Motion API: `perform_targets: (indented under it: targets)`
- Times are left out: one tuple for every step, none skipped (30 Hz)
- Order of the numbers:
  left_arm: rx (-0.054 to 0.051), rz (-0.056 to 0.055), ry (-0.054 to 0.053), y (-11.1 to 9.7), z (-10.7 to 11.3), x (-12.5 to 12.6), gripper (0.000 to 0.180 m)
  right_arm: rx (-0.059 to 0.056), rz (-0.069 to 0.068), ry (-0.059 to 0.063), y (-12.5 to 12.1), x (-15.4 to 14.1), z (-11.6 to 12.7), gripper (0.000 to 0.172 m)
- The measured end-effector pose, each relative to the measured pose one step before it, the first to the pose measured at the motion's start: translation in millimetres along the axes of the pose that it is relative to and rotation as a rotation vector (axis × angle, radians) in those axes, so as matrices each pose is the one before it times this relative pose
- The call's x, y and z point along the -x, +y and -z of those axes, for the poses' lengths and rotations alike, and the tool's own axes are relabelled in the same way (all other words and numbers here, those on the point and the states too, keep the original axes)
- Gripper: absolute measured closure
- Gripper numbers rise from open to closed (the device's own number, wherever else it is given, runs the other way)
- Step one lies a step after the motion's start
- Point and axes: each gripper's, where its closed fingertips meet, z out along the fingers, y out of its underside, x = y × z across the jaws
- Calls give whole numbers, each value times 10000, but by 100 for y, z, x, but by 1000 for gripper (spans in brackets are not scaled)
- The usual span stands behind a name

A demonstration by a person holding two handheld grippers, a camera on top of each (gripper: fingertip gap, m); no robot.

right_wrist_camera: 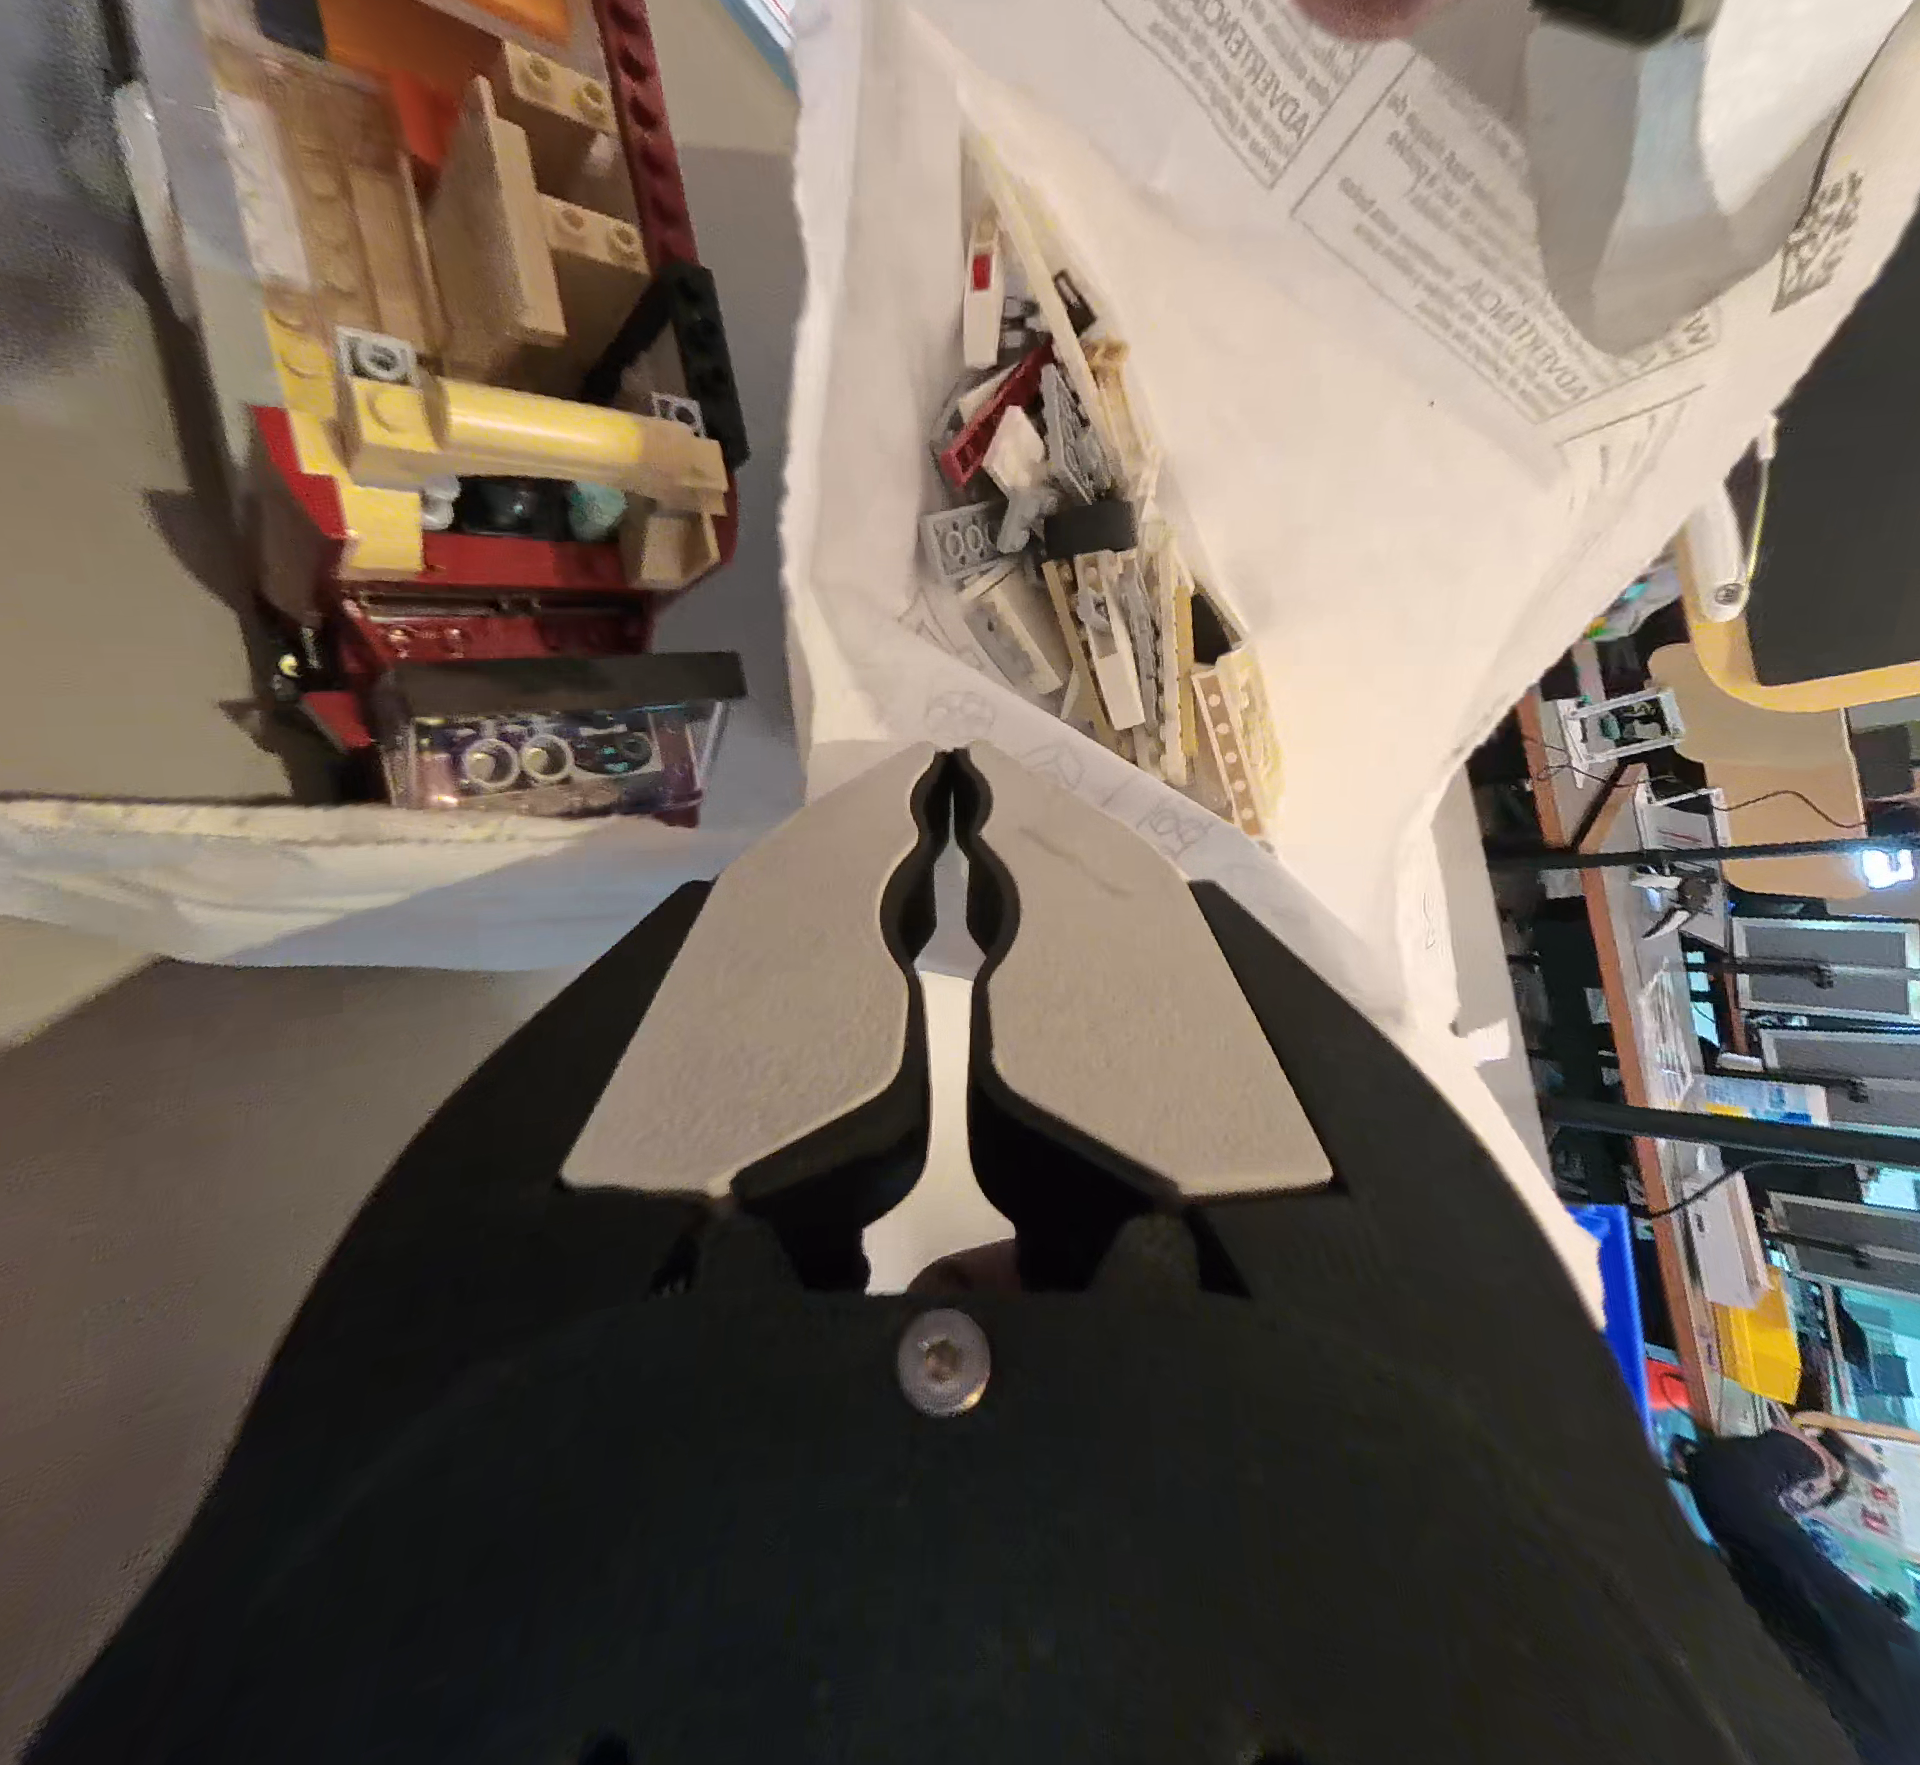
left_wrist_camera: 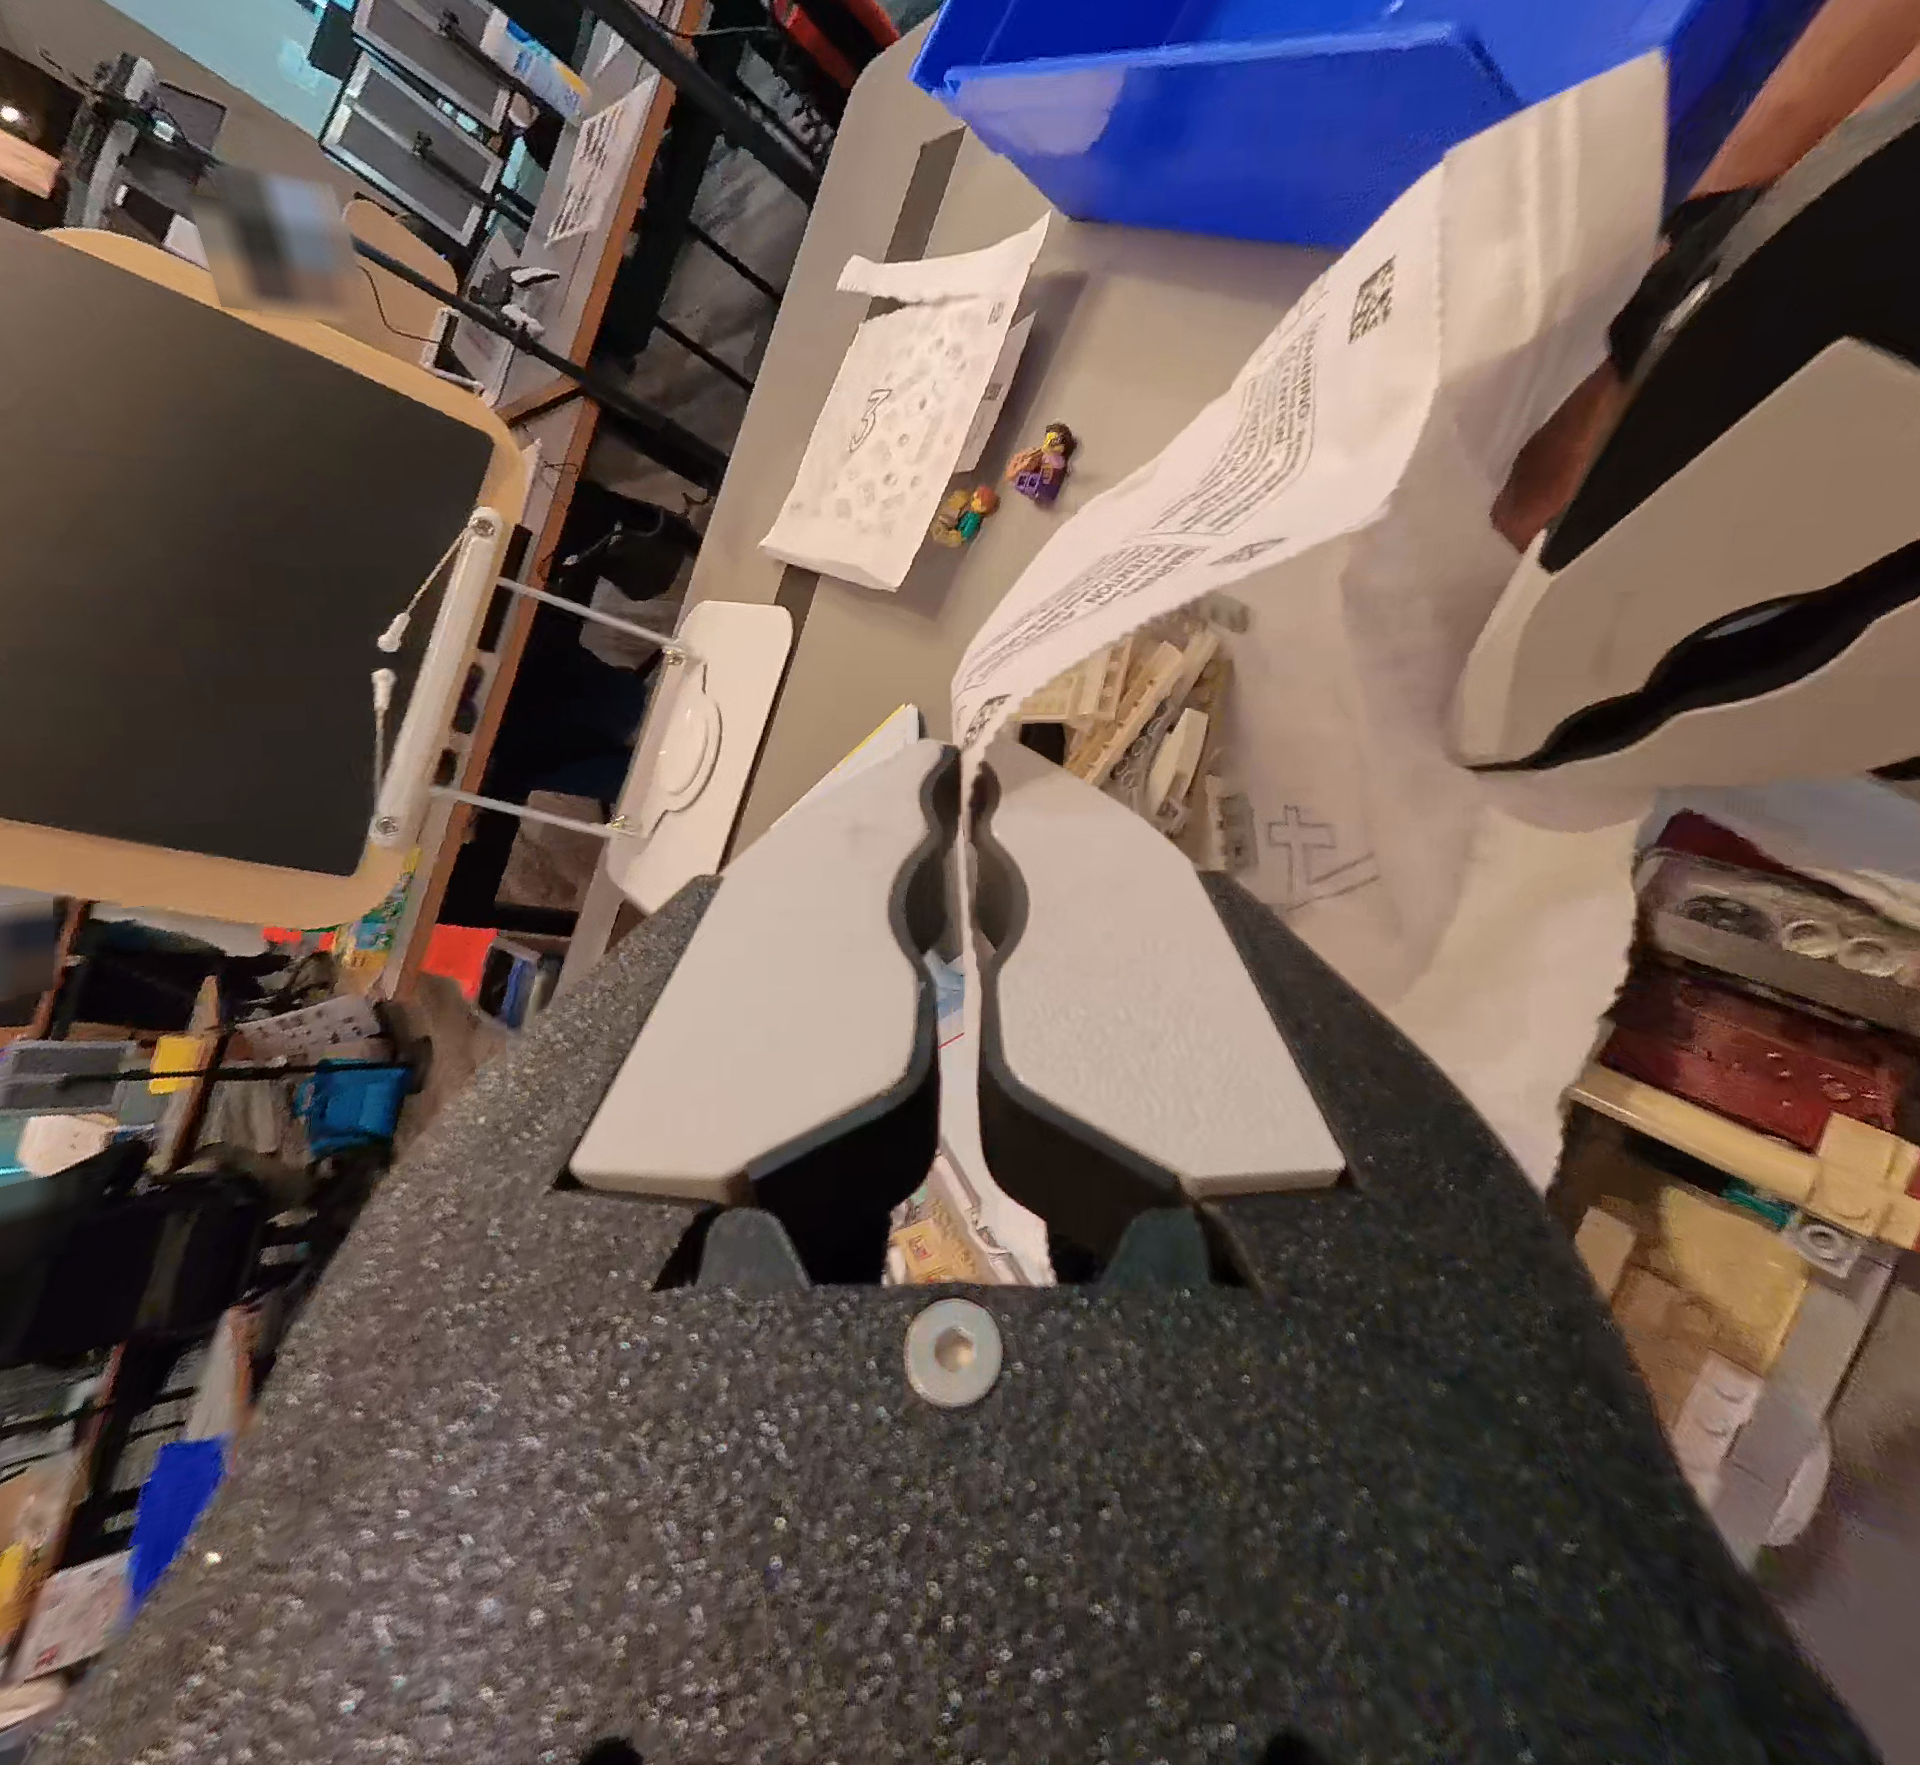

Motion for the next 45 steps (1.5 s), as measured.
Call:
perform_targets:
  targets:
    - [184,-217,-137,312,-269,-76,180,74,35,5,138,128,-60,172]
    - [151,-106,26,268,-310,-283,180,107,37,-5,215,104,-85,172]
    - [72,1,98,164,-352,-358,180,53,-22,7,130,53,-51,172]
    - [28,20,107,137,-414,-364,180,9,-80,-26,61,89,-6,171]
    - [43,62,103,180,-448,-320,180,-2,-108,-53,0,124,66,170]
    - [-212,146,42,-219,-274,-193,180,-29,-81,-20,-86,103,158,168]
    - [-104,183,197,-156,-184,-331,180,-77,-58,90,-213,-63,274,167]
    - [-28,148,135,-66,-186,-192,180,-116,-75,102,-288,-112,357,166]
    - [-104,122,87,-146,-168,-132,180,-162,-113,100,-395,-162,432,164]
    - [-89,145,159,-132,-149,-236,180,-202,-149,192,-466,-372,498,164]
    - [-84,164,168,-129,-104,-230,180,-229,-165,309,-493,-597,563,164]
    - [-81,134,114,-132,-74,-169,180,-251,-176,339,-528,-698,544,164]
    - [-66,97,100,-96,-57,-164,180,-265,-190,322,-544,-725,445,164]
    - [-63,108,104,-104,-57,-187,180,-228,-188,321,-484,-704,233,165]
    - [-68,122,96,-118,-72,-166,180,-119,-136,262,-357,-526,-117,165]
    - [-61,128,93,-129,-88,-170,180,79,-27,58,-83,-89,-514,166]
    - [-57,107,68,-143,-91,-144,180,268,100,-81,290,227,-863,166]
    - [-43,71,16,-133,-81,-83,180,388,179,50,634,125,-1099,166]
    - [11,60,10,-41,-96,-103,180,463,247,104,816,129,-1093,165]
    - [49,58,-41,58,-88,-27,180,516,284,-29,894,368,-912,163]
    - [33,38,-62,123,-46,37,180,611,223,-80,1064,454,-749,163]
    - [-12,120,-35,68,-1,66,180,629,220,27,1059,324,-653,161]
    - [-60,213,39,0,32,36,180,393,221,155,730,187,-522,160]
    - [-72,224,139,-6,-12,-56,180,237,163,85,460,252,-453,161]
    - [-90,207,151,-26,-75,-88,180,223,80,-67,337,395,-438,162]
    - [-65,178,130,15,-135,-81,180,298,20,-134,324,419,-411,161]
    - [-32,126,107,73,-176,-114,180,263,14,-26,192,218,-305,161]
    - [-27,98,29,94,-150,-16,180,64,46,-25,-66,153,-144,161]
    - [-51,134,25,38,-80,9,180,-111,-91,-260,-270,369,-13,161]
    - [-74,226,65,-20,9,20,180,-187,-175,-399,-283,540,26,164]
    - [-65,148,99,2,22,-23,180,-280,-274,-425,-380,495,92,162]
    - [-64,137,47,9,56,53,180,-295,-343,-455,-333,461,132,162]
    - [-35,120,52,53,66,75,180,-185,-325,-327,-89,218,93,162]
    - [-19,100,68,86,72,54,180,-39,-292,-190,169,-37,52,161]
    - [-25,38,33,67,49,18,180,73,-270,-226,378,-48,13,161]
    - [-11,30,10,54,16,-23,180,2,-146,-272,357,53,2,162]
    - [27,6,-4,49,-21,-27,180,25,-66,-203,445,24,-21,164]
    - [26,-13,-21,14,-37,-25,180,119,-110,-96,550,-91,-82,166]
    - [16,2,-17,-34,-48,-28,180,94,-165,-39,514,-166,-113,167]
    - [17,18,11,-58,-60,-56,180,25,-183,-57,425,-128,-108,168]
    - [34,19,39,-19,-99,-93,180,5,-158,-74,403,-84,-110,169]
    - [33,45,81,-13,-145,-164,180,-7,-127,-100,354,0,-101,171]
    - [37,71,78,-13,-184,-149,179,-136,-167,-111,136,16,2,172]
    - [33,69,56,4,-193,-112,179,-170,-263,-153,29,33,67,172]
    - [6,90,63,-24,-174,-110,179,-125,-299,-213,65,72,39,172]
